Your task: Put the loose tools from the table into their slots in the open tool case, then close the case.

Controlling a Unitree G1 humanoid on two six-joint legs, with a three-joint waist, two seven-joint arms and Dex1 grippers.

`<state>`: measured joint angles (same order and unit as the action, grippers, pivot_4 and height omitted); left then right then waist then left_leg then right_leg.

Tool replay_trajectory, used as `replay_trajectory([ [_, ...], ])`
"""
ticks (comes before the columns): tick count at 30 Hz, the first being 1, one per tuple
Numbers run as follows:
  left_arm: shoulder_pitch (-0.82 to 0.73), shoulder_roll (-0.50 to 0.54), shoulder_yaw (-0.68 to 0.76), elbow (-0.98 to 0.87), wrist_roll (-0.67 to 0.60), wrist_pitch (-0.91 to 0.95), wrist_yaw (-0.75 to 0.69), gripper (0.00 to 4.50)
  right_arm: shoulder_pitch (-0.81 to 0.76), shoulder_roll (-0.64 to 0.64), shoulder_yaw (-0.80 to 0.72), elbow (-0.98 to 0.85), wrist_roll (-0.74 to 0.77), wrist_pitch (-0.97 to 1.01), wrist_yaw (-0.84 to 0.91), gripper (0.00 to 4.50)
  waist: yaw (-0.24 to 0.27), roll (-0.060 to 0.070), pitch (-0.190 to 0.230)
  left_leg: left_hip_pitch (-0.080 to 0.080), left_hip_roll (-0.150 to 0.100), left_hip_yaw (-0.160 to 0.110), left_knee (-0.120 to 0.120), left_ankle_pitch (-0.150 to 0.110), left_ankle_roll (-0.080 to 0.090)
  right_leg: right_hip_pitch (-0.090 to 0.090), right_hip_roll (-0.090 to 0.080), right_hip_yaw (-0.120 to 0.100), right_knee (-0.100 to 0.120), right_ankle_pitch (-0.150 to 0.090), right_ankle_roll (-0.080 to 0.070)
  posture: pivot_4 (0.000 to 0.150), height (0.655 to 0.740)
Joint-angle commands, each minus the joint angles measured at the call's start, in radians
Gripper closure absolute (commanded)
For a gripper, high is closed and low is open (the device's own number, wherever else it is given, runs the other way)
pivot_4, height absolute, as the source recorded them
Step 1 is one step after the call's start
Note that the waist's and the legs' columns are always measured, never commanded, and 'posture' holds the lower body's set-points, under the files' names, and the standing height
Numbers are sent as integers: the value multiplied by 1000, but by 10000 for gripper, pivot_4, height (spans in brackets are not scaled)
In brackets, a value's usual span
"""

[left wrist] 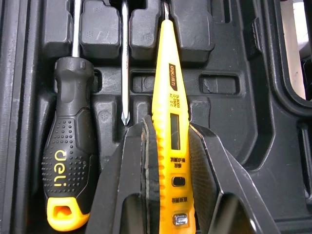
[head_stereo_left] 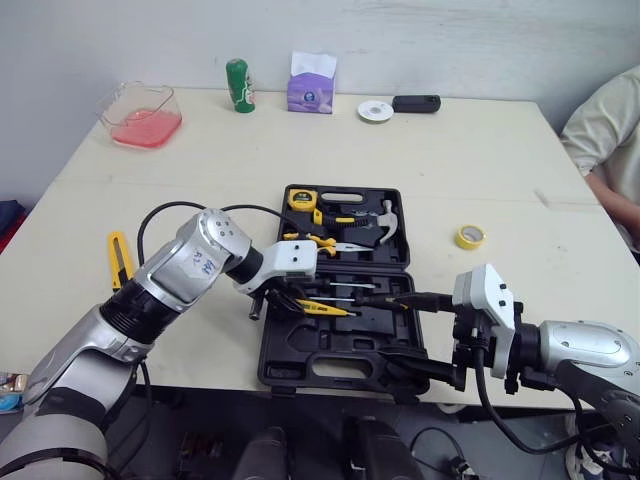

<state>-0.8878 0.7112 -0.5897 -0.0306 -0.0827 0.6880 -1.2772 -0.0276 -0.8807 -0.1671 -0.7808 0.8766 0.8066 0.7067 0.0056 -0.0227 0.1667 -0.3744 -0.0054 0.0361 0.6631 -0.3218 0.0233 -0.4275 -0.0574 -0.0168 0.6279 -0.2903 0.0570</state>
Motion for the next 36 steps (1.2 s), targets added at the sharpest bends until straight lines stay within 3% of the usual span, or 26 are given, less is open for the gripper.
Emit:
replay_trajectory([
  [1, 7, -18, 11, -10, 9, 22, 3, 39775, -3, 3, -21, -17, 1, -22, -5, 0, 2, 0, 0, 0, 0, 0, 0, 0, 0, 0, 0, 0, 0, 0, 0, 1500, 7400],
  [3, 12, -18, 18, -21, 4, 44, 0, 39775, -1, 3, -22, -20, 1, -22, -6, 0, 2, 0, 0, 0, 0, 0, 0, 0, 0, 0, 0, 0, 0, 0, 0, 1500, 7400],
  [4, 15, -14, 23, -29, -3, 51, -7, 29554, -1, 3, -22, -20, 2, -22, -6, 0, 2, 0, 0, 0, 0, 0, 0, 0, 0, 0, 0, 0, 0, 0, 0, 1500, 7400],
  [10, 51, 23, 127, -43, -67, 55, -29, 2424, 10, 1, -17, -31, 4, -22, -4, 0, -1, 0, 0, 0, 0, 0, 0, 0, 0, 0, 0, 0, 0, 0, 0, 1500, 7400],
  [14, 145, -34, 274, 22, -141, -161, 2, 694, 10, 5, -18, -32, 2, -27, -7, 0, -1, 0, 0, 0, 0, 0, 1, 0, 0, 0, 0, 0, 0, 0, 0, 1500, 7400],
  [17, 213, -103, 362, 97, -188, -250, 33, 9888, -1, 11, -4, -26, -9, -33, -11, 0, 3, 0, 0, 1, 0, 0, 1, 0, 0, 0, -1, 0, 0, 0, 0, 1500, 7400],
  [24, 247, -148, 390, 108, -253, -110, 62, 43037, -13, 6, 10, -21, -10, -33, 1, 0, 6, 0, 0, 0, 0, 0, 2, 0, 0, 1, -1, 0, 0, 1, 1, 1500, 7400],
  [26, 254, -151, 383, 91, -248, -99, 69, 44154, -20, 6, 14, -17, -12, -33, 2, 0, 8, 0, 0, 0, 0, 0, 2, 0, 0, 1, 0, 0, 0, 1, 1, 1500, 7400],
  [31, 310, -128, 338, 81, -159, -381, 14, 44154, -36, 10, 29, -9, -18, -33, 0, 0, 6, 0, 0, 1, 0, 0, 1, 0, -1, 1, 0, 0, 0, 1, 1, 1500, 7400],
  [36, 320, -131, 331, 88, -148, -446, -7, 44154, -35, 10, 33, -8, -23, -36, 2, 0, 10, 0, 0, 1, 0, 0, 1, 0, -1, 1, -1, 0, 0, 1, 1, 1500, 7400],
])
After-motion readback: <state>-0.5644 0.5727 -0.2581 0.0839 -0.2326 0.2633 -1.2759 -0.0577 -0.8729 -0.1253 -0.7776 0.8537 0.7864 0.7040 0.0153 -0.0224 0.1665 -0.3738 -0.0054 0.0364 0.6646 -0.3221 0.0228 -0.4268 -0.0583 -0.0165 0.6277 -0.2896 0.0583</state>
